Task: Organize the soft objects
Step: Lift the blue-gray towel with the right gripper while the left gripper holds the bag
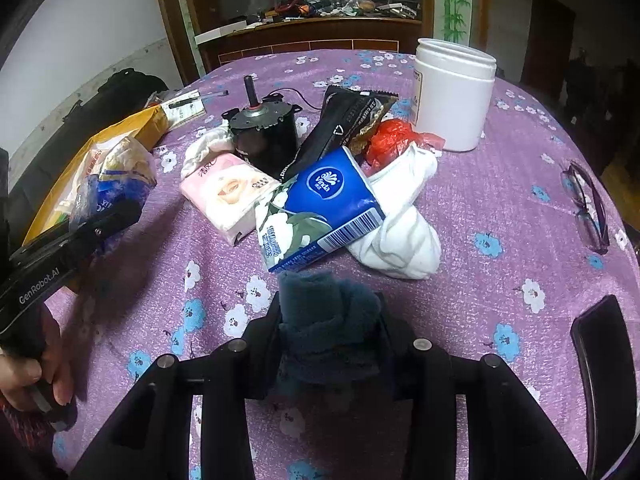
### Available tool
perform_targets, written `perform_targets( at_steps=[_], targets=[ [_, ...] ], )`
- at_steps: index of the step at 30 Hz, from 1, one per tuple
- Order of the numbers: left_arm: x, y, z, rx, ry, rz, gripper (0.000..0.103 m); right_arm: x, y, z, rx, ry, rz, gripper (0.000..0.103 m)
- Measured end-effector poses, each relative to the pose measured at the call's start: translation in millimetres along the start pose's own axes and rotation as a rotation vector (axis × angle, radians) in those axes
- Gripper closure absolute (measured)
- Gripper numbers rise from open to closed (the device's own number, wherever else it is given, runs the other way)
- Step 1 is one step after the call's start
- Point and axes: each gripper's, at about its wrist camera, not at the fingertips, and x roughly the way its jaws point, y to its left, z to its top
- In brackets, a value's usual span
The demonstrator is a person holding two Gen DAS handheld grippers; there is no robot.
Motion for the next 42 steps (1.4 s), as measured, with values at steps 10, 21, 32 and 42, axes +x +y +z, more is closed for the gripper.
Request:
perform_targets(
  at_steps=[10,21,32,42],
  targets=[
    [0,0,0,-0.002,-0.003,0.0,0.077,-11,-2,2,0.019,-0.046,0.045,0.061],
    [-2,0,1,0.0,-0.014,0.001,0.077,-17,-3,3,0.027,-0.065,0.054,0.061],
    [-3,0,1,0.008,-0.019,0.002,0.077,-20,-3,3,0.032,-0.078,0.056,0.061],
    [-3,-1,1,0.01,-0.021,0.005,0.077,-20,-3,3,0.038,-0.078,0.061,0.061]
  ],
)
